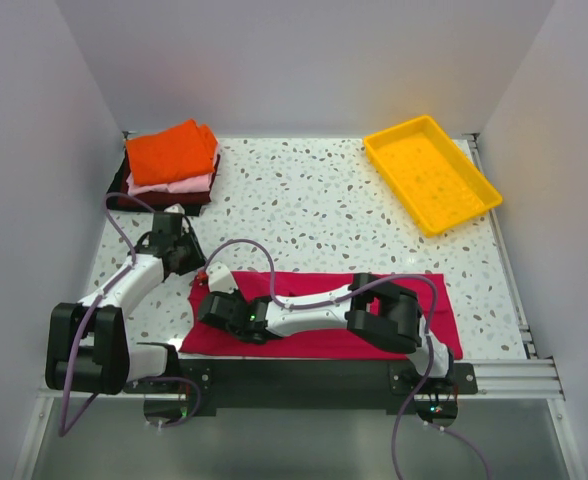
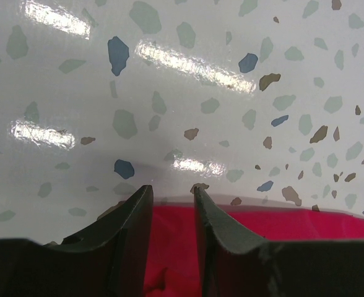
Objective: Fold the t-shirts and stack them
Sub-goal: Fold the tshirt
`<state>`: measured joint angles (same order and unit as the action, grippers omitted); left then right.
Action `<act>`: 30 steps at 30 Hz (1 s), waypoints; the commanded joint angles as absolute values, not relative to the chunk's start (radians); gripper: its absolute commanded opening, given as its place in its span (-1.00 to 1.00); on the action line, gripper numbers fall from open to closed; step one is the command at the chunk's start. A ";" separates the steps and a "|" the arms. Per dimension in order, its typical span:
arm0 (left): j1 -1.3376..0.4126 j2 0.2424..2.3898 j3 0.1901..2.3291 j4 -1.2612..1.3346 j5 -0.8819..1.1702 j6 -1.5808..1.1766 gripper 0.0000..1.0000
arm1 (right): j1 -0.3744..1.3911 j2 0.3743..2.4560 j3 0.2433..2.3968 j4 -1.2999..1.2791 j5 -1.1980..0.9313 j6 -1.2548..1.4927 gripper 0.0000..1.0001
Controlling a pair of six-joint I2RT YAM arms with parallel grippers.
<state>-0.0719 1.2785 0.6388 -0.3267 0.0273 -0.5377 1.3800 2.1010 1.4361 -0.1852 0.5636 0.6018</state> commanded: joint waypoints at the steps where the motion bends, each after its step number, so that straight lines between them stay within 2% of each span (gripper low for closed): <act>1: -0.061 1.259 0.626 -0.313 0.041 -0.528 -0.25 | 1.374 2.052 1.473 -0.147 0.609 0.606 -0.45; 16: -0.061 1.261 0.626 -0.311 0.044 -0.526 -0.25 | 1.374 2.046 1.482 -0.143 0.618 0.601 -0.40; 30: -0.061 1.264 0.626 -0.313 0.046 -0.525 -0.25 | 1.373 2.055 1.482 -0.115 0.606 0.601 -0.51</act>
<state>-0.0719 1.2785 0.6300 -0.3264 0.0311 -0.5377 1.3800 2.1010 1.4387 -0.1547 0.5846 0.6010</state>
